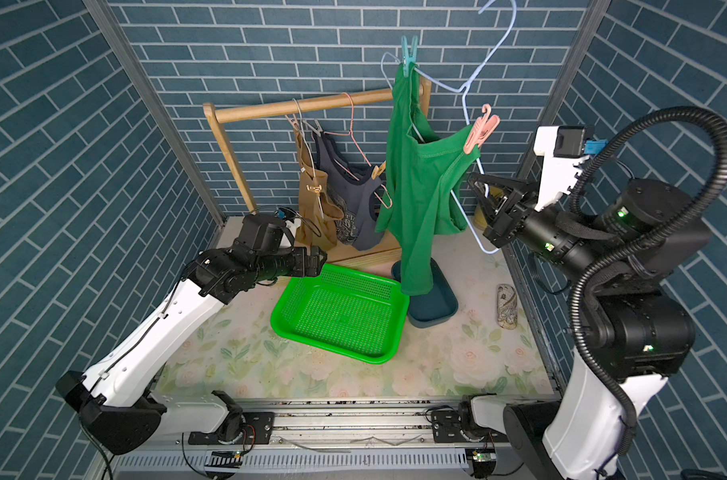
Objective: Remove the clothespins securing tank tops to the hanger
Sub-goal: Remove the clothespin from the hanger.
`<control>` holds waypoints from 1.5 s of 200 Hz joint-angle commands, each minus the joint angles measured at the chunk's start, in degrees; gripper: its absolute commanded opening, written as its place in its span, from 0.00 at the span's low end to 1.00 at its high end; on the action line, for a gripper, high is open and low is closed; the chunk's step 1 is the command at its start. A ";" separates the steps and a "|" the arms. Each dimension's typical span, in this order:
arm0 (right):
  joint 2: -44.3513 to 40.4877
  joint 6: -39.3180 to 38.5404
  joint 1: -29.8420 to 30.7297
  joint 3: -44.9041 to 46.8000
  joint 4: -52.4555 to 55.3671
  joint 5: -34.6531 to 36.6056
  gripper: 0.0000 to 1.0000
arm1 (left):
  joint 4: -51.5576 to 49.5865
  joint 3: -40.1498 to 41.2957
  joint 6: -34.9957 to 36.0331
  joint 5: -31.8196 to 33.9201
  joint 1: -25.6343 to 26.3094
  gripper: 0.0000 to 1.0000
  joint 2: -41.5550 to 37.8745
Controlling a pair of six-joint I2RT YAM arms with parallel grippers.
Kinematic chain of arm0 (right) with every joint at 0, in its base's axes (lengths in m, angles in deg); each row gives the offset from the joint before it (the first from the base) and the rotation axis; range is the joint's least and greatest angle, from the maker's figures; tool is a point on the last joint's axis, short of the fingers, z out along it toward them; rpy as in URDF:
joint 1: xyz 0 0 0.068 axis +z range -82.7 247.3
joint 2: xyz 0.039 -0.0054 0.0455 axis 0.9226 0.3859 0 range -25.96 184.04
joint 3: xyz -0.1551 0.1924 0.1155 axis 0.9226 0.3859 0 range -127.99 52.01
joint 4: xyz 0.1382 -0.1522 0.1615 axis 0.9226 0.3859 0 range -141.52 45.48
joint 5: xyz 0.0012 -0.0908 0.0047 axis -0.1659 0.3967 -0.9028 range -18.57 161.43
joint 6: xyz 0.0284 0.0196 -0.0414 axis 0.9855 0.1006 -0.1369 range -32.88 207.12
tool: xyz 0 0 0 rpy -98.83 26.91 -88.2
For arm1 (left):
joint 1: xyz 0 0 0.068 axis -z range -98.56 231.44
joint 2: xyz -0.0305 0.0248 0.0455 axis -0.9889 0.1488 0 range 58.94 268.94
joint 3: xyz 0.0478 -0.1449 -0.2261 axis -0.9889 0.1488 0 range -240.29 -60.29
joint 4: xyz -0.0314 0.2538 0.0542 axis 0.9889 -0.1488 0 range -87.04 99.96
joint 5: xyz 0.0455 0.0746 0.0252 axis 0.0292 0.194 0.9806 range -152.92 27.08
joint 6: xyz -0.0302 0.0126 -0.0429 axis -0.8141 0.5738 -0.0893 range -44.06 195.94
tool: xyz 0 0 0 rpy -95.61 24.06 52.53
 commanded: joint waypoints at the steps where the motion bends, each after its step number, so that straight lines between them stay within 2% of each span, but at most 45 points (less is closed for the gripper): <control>1: -0.25 5.04 -0.01 1.19 -5.02 -6.97 0.00 | -6.15 -3.89 0.02 1.14 -3.83 0.96 -0.80; 35: -5.45 5.68 0.22 14.58 -9.81 -9.29 0.00 | -6.50 -2.83 -2.37 4.66 -9.38 0.96 -5.57; 64: -8.59 4.97 2.59 26.48 -12.99 -10.81 0.00 | -6.87 -2.17 -2.95 3.36 -11.52 0.96 -6.36; 86: -10.02 2.08 8.57 36.69 -14.84 -9.96 0.00 | -6.84 -1.63 -3.29 2.73 -11.91 0.96 -6.23; 102: -10.30 -0.38 14.13 43.98 -17.29 -8.46 0.00 | -8.37 -2.47 -3.96 5.51 -11.91 0.96 -6.19; 129: -9.40 -5.90 22.65 51.41 -19.45 -1.19 0.00 | -9.42 -4.20 -3.21 11.74 -11.91 0.96 -7.32; 143: -8.49 -8.06 25.81 54.33 -21.07 1.79 0.00 | -9.80 -5.81 -3.10 11.87 -12.41 0.96 -7.28; 194: -3.90 -16.00 35.41 56.93 -26.62 10.89 0.00 | -13.60 -18.02 -4.29 2.83 -16.07 0.99 -1.46; 222: -4.55 -20.41 40.22 61.73 -30.46 19.71 0.00 | -17.18 -25.01 -5.72 -8.50 -21.57 0.99 3.69; 262: -7.73 -26.46 46.43 72.50 -41.16 33.17 0.00 | -16.59 -23.34 -8.20 -26.35 -29.01 0.99 8.03; 300: -6.55 -35.92 53.70 74.90 -42.77 46.37 0.00 | -10.47 -15.06 -11.44 -37.12 -33.01 0.99 8.87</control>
